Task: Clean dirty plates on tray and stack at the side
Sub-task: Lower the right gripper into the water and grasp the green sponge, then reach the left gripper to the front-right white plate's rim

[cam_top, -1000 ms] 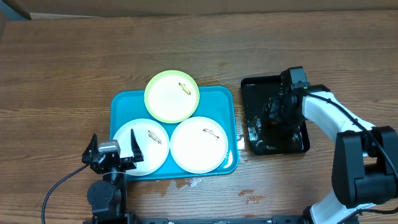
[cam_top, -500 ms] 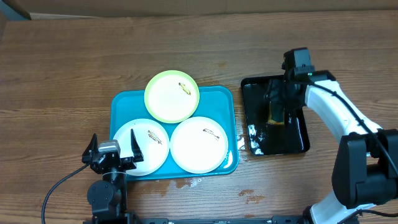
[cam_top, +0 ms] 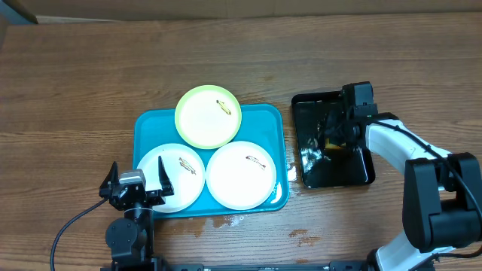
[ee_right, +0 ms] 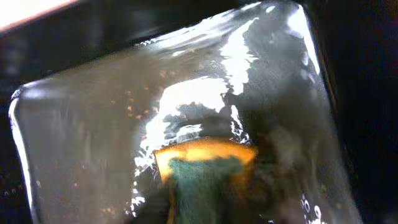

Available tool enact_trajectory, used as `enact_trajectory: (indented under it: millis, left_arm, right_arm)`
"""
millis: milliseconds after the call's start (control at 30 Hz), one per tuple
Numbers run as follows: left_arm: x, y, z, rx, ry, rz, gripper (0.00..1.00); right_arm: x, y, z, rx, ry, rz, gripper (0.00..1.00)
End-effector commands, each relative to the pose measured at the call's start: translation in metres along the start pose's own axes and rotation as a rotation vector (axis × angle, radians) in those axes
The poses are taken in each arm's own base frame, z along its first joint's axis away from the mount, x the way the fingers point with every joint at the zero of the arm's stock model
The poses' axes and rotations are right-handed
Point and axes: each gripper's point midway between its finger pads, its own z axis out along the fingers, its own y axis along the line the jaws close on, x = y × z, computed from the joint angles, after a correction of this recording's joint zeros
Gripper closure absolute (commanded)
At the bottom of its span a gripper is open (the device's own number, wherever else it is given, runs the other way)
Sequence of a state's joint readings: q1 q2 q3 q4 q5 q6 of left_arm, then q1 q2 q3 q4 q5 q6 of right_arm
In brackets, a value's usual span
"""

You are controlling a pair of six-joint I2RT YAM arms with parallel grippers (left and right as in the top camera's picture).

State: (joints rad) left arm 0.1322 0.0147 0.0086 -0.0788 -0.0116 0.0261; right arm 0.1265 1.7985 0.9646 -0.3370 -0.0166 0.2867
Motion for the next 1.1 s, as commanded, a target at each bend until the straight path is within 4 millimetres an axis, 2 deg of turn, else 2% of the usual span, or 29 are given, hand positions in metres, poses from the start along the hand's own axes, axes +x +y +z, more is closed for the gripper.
enact_trajectory:
  millis: [0,67,200,333,500,633,767,933,1067]
  left_arm:
    - [-0.001,-0.002,0.0,0.011,-0.008,0.012,0.0]
    - [-0.001,-0.002,0.0,0.011,-0.008,0.012,0.0]
    - [-0.006,-0.002,0.0,0.01,-0.031,0.012,0.0]
    - [-0.005,-0.004,0.0,0.019,-0.025,0.013,0.0]
    - [-0.052,-0.019,-0.008,0.12,-0.202,-0.05,0.0]
    - [-0.087,-0.023,-0.02,0.159,-0.202,-0.165,0.0]
    - [-0.112,-0.038,-0.025,0.246,-0.028,-0.181,0.0]
    - [-0.133,-0.091,-0.022,0.553,0.408,-0.278,0.0]
    - [-0.142,-0.099,-0.007,0.575,0.686,-0.372,0.0]
  right_arm:
    - [-0.007,0.011,-0.006,-0.043,-0.005,-0.006,0.33]
    - [-0.013,0.019,-0.015,-0.072,0.003,-0.007,0.24]
    - [-0.022,0.024,-0.028,-0.073,0.021,-0.006,0.22]
    - [-0.009,0.019,-0.029,-0.051,0.077,-0.002,0.21]
    - [-0.006,0.016,-0.03,-0.036,0.09,-0.001,0.21]
    - [-0.005,0.016,-0.03,-0.035,0.091,-0.002,0.21]
    - [-0.003,0.015,-0.03,-0.032,0.1,-0.001,0.21]
    - [-0.001,0.014,-0.03,-0.029,0.107,-0.004,0.22]
    - [-0.001,0.014,-0.03,-0.029,0.107,-0.004,0.2]
